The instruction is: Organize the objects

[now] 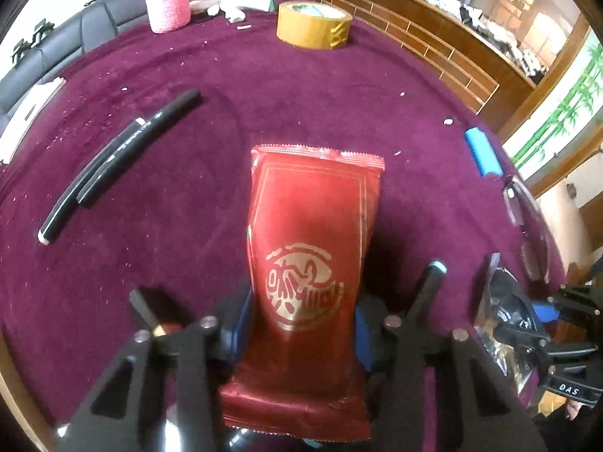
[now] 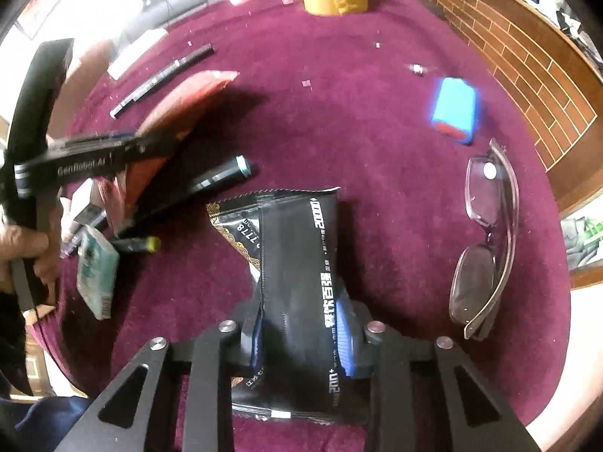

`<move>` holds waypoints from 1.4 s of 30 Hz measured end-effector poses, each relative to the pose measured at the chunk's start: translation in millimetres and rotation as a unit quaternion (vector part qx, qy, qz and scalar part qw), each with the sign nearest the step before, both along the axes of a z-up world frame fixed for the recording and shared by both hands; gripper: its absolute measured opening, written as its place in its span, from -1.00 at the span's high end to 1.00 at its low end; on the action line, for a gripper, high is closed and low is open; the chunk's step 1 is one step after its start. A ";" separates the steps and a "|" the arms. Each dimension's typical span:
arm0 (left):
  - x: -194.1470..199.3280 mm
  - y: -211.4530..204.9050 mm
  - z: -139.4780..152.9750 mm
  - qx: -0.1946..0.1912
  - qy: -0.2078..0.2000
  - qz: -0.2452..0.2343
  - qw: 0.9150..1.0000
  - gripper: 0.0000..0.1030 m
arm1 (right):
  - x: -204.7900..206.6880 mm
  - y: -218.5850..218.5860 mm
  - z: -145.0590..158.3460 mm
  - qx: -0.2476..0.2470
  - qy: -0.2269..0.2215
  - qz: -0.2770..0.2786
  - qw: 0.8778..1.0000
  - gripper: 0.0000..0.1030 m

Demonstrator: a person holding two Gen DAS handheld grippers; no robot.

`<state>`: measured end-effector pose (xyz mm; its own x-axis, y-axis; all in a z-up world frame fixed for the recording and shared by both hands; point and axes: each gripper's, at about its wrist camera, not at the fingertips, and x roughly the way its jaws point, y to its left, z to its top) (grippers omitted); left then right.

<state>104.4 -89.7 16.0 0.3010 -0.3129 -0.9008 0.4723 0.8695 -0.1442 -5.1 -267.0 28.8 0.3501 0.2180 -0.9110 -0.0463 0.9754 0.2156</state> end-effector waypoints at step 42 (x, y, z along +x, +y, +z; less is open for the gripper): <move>-147.6 256.4 103.3 -0.093 -0.086 0.272 0.954 0.15 | 13.3 221.1 70.5 0.098 -0.036 0.249 0.963 0.35</move>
